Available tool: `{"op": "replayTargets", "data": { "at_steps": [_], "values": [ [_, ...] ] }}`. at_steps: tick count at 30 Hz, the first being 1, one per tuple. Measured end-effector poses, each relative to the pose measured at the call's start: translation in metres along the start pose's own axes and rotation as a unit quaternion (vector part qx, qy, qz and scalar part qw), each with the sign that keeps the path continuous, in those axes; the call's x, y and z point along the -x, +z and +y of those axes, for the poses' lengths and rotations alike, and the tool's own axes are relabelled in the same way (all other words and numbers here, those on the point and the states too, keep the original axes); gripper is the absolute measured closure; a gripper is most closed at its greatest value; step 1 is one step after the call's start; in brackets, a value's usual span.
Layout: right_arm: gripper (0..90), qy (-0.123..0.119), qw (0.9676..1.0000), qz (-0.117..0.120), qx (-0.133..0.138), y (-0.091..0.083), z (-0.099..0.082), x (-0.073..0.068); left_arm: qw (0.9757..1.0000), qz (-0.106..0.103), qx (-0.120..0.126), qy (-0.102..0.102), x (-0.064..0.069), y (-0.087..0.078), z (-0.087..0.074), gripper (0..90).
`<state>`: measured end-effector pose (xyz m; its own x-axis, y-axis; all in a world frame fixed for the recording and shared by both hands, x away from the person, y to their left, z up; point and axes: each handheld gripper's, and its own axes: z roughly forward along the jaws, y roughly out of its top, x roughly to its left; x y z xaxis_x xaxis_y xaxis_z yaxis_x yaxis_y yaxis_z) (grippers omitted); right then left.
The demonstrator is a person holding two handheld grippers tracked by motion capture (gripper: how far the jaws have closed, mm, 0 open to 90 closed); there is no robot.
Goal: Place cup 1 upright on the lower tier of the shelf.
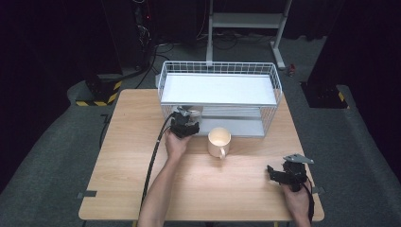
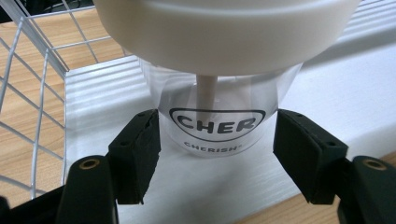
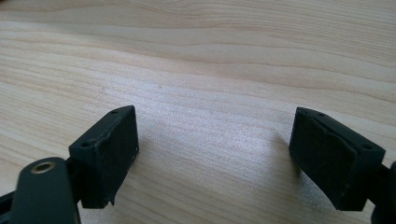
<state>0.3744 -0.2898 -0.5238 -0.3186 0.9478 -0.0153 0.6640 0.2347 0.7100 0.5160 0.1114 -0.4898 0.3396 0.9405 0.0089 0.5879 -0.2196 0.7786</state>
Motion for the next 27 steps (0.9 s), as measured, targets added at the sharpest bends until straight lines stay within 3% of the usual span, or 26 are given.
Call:
{"op": "replayTargets", "data": {
  "at_steps": [1, 3, 4, 8, 11, 20, 21, 27],
  "values": [
    [15.8, 0.0, 1.0, 0.0, 0.0, 0.0, 0.0, 0.0, 0.9999, -0.009, 0.0, -0.005, 0.0, -0.001, 0.0, 31.9],
    [15.8, 0.0, 1.0, 0.0, 0.0, 0.0, 0.0, 0.0, 1.0, -0.005, 0.001, -0.001, 0.0, -0.002, 0.0, 30.6],
    [15.8, 0.0, 1.0, 0.0, 0.0, 0.0, 0.0, 0.0, 0.9999, -0.015, 0.002, 0.002, 0.0, -0.005, 0.0, 28.1],
    [15.8, 0.0, 1.0, 0.0, 0.0, 0.0, 0.0, 0.0, 0.9998, -0.014, 0.012, -0.004, 0.001, -0.012, -0.001, 23.9],
    [15.8, 0.0, 1.0, 0.0, 0.0, 0.0, 0.0, 0.0, 0.9996, -0.025, 0.01, 0.0, 0.002, -0.015, -0.001, 21.0],
    [15.8, 0.0, 1.0, 0.0, 0.0, 0.0, 0.0, 0.0, 0.9994, -0.03, 0.017, -0.002, -0.003, -0.028, -0.004, 18.4],
    [15.8, 0.0, 1.0, 0.0, 0.0, 0.0, 0.0, 0.0, 0.9989, -0.038, 0.021, -0.016, -0.002, -0.029, -0.005, 18.4],
    [15.8, 0.0, 1.0, 0.0, 0.0, 0.0, 0.0, 0.0, 0.9991, -0.034, 0.025, -0.008, -0.003, -0.039, -0.008, 18.3]
  ]
}}
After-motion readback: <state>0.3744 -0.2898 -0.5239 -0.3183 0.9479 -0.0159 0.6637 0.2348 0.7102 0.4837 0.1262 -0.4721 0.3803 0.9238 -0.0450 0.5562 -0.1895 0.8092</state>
